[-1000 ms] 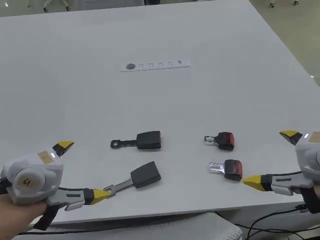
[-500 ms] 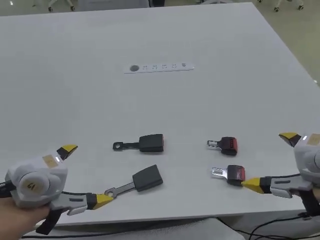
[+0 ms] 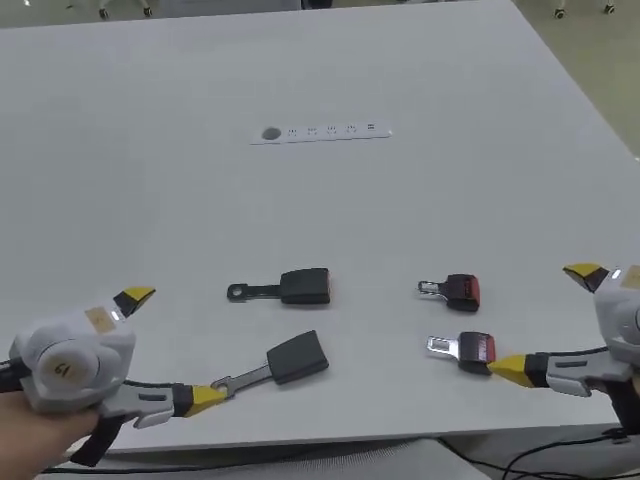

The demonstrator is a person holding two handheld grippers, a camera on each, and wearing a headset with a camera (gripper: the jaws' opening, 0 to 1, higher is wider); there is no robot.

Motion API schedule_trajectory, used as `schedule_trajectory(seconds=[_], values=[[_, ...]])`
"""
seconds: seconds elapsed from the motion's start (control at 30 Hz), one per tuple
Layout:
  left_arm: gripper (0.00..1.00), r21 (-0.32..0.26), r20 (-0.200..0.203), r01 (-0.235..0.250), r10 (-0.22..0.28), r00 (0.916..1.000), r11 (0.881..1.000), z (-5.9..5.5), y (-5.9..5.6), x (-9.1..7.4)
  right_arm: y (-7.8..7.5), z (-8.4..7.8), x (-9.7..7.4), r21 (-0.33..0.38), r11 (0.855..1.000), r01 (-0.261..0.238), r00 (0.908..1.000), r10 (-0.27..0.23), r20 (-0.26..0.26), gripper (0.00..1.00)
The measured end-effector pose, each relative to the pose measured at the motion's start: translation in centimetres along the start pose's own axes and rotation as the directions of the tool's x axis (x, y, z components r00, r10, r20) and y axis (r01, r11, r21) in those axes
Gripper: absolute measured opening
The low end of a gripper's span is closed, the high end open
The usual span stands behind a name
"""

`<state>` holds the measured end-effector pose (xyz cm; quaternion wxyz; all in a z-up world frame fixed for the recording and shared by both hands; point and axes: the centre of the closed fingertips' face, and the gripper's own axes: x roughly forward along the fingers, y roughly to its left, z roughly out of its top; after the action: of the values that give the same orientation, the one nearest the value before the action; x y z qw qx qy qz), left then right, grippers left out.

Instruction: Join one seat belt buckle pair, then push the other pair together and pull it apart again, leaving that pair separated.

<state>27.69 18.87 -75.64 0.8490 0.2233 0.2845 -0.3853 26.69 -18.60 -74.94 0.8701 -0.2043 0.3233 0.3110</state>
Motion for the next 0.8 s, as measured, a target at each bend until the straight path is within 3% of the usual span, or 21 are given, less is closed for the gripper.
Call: schedule_trajectory(seconds=[0.17,0.3,0.43,0.5,0.57,0.8], values=[[0.98,0.010,-0.015,0.018,-0.018,0.9997,1.000,-0.1,-0.3,0.6,0.4,-0.2,0.1,-0.027,0.999,-0.022,0.9998,0.022,-0.004,0.89],[0.90,0.030,-0.048,0.046,-0.044,0.9979,0.998,0.0,-1.4,1.3,0.9,-0.9,0.3,-0.039,0.998,-0.056,0.9974,0.054,-0.048,0.79],[0.87,0.067,-0.089,0.091,-0.085,0.9925,0.994,-0.3,-2.8,2.3,1.3,-1.0,0.6,-0.052,0.995,-0.081,0.9955,0.079,-0.052,0.72],[0.85,0.083,-0.120,0.111,-0.100,0.9877,0.990,-0.5,-3.4,3.0,1.5,-1.3,0.9,-0.080,0.992,-0.098,0.9932,0.092,-0.072,0.70],[0.83,0.110,-0.152,0.114,-0.096,0.9837,0.987,-0.8,-3.5,3.6,1.8,-1.4,1.0,-0.157,0.980,-0.122,0.9896,0.107,-0.096,0.63],[0.73,0.098,-0.183,0.155,-0.136,0.9737,0.983,-0.3,-4.6,5.7,2.7,-2.3,2.4,-0.162,0.967,-0.198,0.9757,0.178,-0.127,0.52]])
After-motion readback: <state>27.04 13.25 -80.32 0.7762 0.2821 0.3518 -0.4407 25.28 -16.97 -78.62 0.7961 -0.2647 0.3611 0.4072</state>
